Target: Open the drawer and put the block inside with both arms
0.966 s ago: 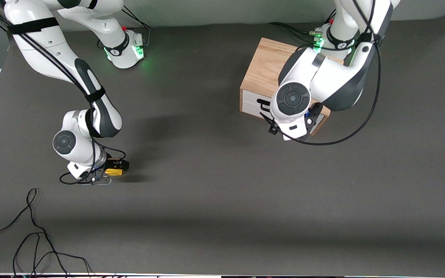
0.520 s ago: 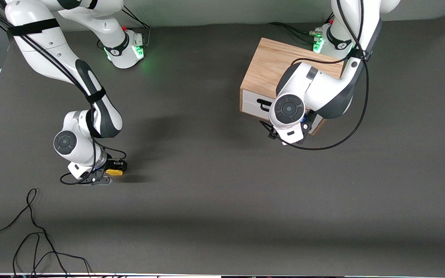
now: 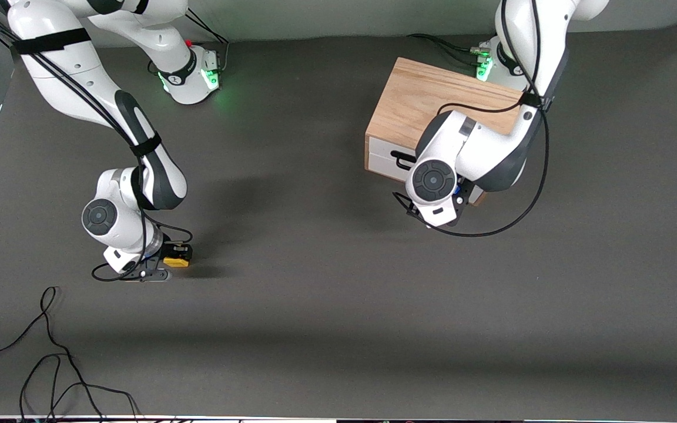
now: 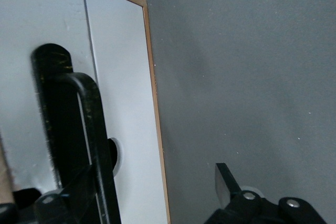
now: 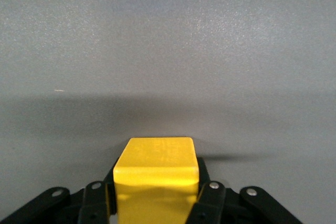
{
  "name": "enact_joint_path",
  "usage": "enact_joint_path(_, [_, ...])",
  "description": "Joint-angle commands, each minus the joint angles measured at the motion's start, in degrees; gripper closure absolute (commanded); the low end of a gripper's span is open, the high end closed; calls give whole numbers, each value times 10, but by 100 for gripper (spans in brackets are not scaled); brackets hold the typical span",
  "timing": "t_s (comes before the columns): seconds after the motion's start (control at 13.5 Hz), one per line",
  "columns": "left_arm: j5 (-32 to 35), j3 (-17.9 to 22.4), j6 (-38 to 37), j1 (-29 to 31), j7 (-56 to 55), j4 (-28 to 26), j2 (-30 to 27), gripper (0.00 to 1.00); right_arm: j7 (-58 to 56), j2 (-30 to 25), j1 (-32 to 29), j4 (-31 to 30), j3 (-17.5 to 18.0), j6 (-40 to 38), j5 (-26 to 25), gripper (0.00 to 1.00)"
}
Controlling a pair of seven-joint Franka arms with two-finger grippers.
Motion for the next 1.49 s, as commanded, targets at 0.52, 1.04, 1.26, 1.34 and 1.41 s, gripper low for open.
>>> enact_joint_path(0.52, [13, 0, 41, -2, -10, 35, 25, 0, -14, -14, 17, 15, -3, -4, 4, 81])
enact_joint_path(1.04, [15, 2, 41, -2, -2, 187, 117, 0, -13, -44, 15, 165, -4, -241, 4, 81])
enact_joint_path(1.26, [33, 2, 51, 3, -3, 232, 141, 0, -7, -46, 15, 278, -4, -371, 4, 81])
enact_joint_path(1.34, [33, 2, 64, 5, -3, 233, 141, 0, -5, -45, 15, 308, -4, -404, 4, 81])
enact_joint_path(1.41, [34, 2, 75, 5, -4, 233, 141, 0, -4, -45, 15, 336, -4, -432, 5, 81])
